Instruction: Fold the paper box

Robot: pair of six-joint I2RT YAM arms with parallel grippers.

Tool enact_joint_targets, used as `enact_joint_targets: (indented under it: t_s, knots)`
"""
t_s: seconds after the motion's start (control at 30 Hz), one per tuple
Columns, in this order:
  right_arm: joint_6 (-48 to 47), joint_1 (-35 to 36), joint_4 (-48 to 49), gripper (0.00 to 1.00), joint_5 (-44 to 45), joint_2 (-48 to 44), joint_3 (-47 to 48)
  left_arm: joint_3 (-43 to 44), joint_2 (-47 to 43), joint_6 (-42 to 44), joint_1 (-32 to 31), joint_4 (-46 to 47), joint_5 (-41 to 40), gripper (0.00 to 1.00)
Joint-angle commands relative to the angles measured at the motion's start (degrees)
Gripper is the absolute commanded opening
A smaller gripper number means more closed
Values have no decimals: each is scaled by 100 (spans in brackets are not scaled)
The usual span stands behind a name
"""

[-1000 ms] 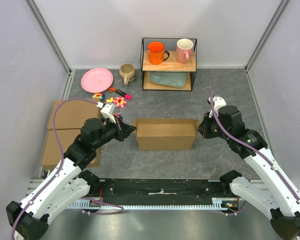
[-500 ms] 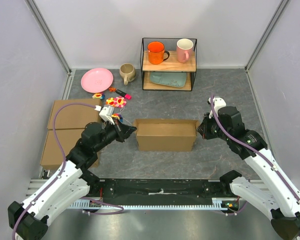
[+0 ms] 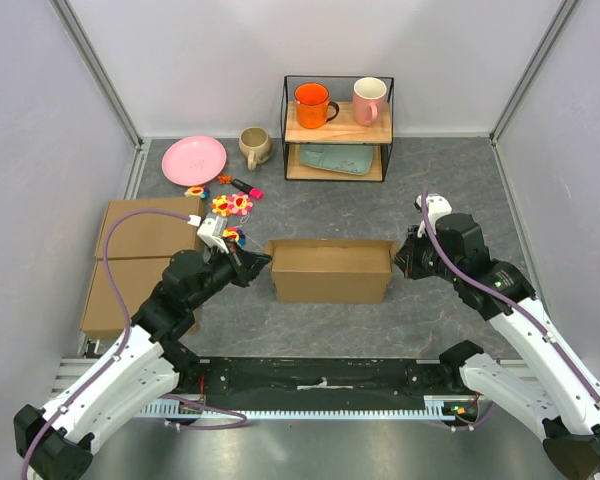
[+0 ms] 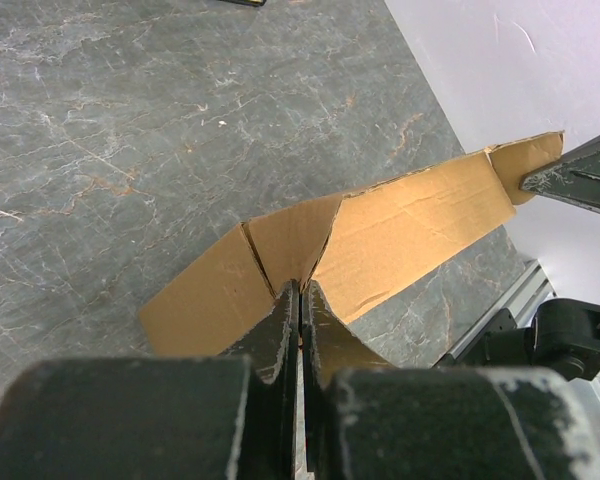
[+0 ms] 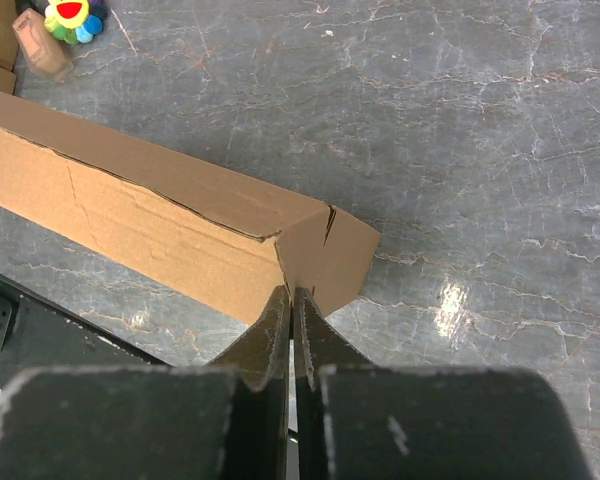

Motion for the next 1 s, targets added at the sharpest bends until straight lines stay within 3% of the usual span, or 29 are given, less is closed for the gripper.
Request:
enact_joint_targets:
  t_s: [0.0,0.2,0.47,0.77,0.97]
  knots:
    - [106,51,227,1,-94,-73,29,-101,154,231,-111,-350,-206,2]
    - [123,86,219,0,-85,-82,37,-154,294,99,-295,-244,-293,2]
    - [97,95,131,13,135,-126,143,-136,181,240,-454,-455,-725,2]
    - [588,95,394,1,-93,-82,178,-127,277,310,-551,-534,-1085,2]
    - [932,95,579,0,-304,-56,82,-154,295,381,-796,-578,-1471,2]
